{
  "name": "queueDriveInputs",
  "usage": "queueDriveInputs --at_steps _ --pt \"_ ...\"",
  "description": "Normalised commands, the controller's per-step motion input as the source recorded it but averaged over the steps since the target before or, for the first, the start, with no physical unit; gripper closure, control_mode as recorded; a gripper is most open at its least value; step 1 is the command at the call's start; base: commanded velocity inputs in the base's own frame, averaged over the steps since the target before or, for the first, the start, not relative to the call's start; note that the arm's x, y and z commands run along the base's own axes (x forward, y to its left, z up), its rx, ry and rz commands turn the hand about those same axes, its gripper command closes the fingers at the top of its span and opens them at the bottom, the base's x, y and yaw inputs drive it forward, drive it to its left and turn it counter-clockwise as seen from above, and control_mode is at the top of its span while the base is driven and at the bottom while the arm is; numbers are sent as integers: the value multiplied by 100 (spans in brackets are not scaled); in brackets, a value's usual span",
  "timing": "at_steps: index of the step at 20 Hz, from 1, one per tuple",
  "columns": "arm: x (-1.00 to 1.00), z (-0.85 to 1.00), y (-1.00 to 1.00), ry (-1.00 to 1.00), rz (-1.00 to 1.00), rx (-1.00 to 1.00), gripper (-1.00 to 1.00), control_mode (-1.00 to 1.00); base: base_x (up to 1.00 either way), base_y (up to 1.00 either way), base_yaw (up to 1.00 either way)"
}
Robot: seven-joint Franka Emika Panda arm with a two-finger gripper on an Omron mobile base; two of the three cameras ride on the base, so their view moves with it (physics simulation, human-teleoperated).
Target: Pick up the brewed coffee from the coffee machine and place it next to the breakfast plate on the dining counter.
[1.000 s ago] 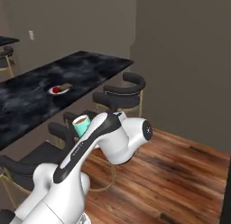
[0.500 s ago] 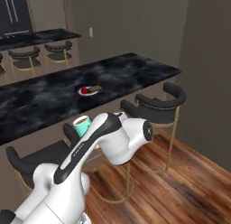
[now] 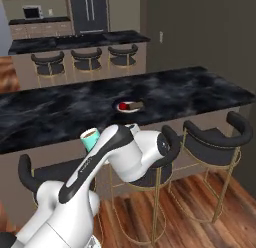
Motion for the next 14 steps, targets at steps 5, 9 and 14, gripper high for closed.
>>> queueDriveInputs --at_steps 5,9,14 --pt "0 0 0 0 0 0 100 100 33 -100 44" --pt "0 0 0 0 0 0 100 100 22 -100 43" --pt "0 0 0 0 0 0 100 100 3 -100 40"
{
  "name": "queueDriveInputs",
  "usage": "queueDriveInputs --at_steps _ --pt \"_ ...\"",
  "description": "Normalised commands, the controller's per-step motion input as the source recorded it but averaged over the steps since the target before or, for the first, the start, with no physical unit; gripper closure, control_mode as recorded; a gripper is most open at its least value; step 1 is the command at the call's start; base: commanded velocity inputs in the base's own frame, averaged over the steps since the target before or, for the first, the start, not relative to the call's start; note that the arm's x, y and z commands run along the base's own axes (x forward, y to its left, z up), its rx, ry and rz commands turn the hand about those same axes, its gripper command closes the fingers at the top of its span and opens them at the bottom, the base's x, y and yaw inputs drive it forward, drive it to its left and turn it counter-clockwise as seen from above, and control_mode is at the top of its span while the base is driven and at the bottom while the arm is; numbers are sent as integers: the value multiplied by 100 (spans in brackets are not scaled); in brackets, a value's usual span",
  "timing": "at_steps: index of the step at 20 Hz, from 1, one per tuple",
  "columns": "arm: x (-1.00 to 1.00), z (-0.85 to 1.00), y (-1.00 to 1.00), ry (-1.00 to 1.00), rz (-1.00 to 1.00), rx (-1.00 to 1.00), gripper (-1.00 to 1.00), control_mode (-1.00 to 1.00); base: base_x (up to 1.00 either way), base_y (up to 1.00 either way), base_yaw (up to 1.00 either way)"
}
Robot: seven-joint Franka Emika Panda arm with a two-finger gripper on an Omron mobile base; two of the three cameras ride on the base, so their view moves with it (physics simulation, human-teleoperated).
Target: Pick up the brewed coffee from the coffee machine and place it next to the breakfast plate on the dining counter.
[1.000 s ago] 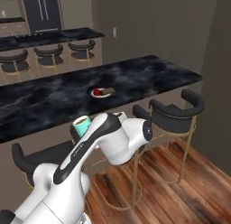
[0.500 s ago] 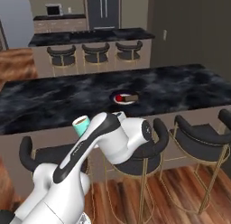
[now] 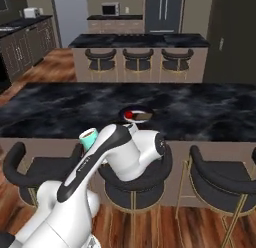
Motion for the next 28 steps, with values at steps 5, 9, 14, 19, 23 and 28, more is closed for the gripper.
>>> queueDriveInputs --at_steps 5,9,14,19,23,28 --pt "0 0 0 0 0 0 100 100 0 -100 37" --pt "0 0 0 0 0 0 100 100 8 -100 32" --pt "0 0 0 0 0 0 100 100 20 -100 27" --pt "52 -7 -14 -17 5 0 100 -100 8 -16 4" --pt "62 -3 21 -24 0 -9 100 -100 0 0 0" --pt "69 0 34 -18 -8 -8 100 -100 0 0 0"
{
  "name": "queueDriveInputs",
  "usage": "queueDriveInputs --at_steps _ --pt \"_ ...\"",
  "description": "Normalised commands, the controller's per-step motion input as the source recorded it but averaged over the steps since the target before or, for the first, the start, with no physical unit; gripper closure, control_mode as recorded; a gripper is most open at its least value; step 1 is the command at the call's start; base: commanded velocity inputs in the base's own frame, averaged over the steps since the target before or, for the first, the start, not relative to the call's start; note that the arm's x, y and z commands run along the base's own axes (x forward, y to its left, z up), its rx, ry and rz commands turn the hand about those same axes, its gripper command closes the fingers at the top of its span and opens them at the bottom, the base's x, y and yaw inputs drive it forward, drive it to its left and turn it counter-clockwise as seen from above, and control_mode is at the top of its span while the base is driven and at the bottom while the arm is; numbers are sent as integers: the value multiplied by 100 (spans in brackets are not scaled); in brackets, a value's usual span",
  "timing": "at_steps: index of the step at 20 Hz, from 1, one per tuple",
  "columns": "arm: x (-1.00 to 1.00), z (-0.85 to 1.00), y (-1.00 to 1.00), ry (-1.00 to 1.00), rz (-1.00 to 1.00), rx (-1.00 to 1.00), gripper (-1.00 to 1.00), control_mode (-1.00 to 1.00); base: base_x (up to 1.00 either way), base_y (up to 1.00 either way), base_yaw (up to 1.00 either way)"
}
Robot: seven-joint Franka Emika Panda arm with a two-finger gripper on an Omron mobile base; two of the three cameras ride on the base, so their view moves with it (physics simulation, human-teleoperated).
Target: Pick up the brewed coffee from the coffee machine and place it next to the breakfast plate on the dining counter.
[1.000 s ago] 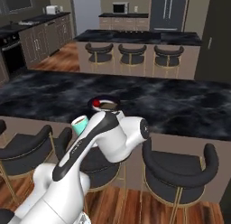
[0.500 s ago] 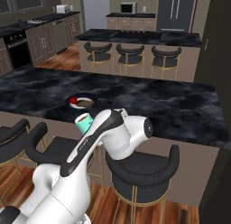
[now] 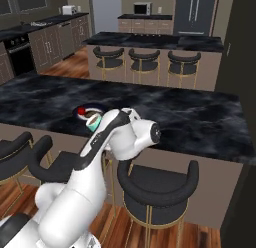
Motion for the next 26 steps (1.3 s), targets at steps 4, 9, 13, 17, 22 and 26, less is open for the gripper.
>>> queueDriveInputs --at_steps 4,9,13,17,22,26 --pt "77 0 35 -8 -4 0 100 -100 0 0 0" --pt "74 0 20 -7 -8 0 100 -100 0 0 0" --pt "68 0 0 -3 -9 1 100 -100 0 0 0" --pt "54 0 2 0 -10 0 100 -100 0 0 0" --pt "48 0 0 2 -10 6 100 -100 0 0 0" --pt "37 0 3 1 -6 10 100 -100 0 0 0"
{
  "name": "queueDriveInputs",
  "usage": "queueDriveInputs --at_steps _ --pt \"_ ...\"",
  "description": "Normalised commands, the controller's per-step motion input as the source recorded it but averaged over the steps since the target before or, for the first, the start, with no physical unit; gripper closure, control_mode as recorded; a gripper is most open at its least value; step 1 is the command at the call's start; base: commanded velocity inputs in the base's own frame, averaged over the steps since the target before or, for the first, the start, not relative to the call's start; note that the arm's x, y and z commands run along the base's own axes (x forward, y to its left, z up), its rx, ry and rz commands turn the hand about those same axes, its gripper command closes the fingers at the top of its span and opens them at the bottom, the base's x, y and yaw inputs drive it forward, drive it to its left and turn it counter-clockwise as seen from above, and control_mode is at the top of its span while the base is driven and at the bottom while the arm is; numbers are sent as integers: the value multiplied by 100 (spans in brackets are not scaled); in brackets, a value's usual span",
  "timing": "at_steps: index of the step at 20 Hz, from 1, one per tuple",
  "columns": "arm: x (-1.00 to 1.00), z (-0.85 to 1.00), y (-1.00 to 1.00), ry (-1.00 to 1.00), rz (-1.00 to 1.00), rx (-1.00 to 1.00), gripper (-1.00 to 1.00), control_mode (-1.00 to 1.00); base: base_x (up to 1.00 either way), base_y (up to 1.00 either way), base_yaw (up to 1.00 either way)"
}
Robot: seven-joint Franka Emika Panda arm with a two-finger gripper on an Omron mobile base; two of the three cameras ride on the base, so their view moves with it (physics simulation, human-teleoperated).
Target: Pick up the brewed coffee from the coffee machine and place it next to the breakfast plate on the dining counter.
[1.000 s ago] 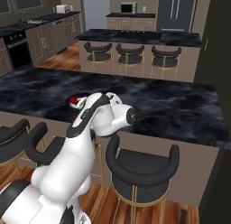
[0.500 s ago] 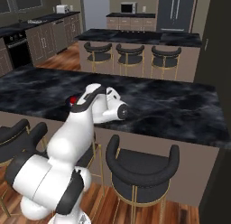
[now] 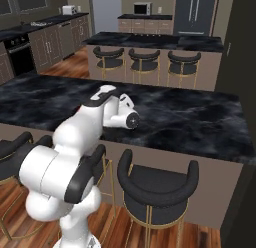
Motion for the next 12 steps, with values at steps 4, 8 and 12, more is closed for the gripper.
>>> queueDriveInputs --at_steps 4,8,12 --pt "38 0 9 0 -3 12 100 -100 0 0 0" --pt "45 -1 4 0 0 10 100 -100 0 0 0" --pt "46 -15 0 0 0 7 100 -100 0 0 0"
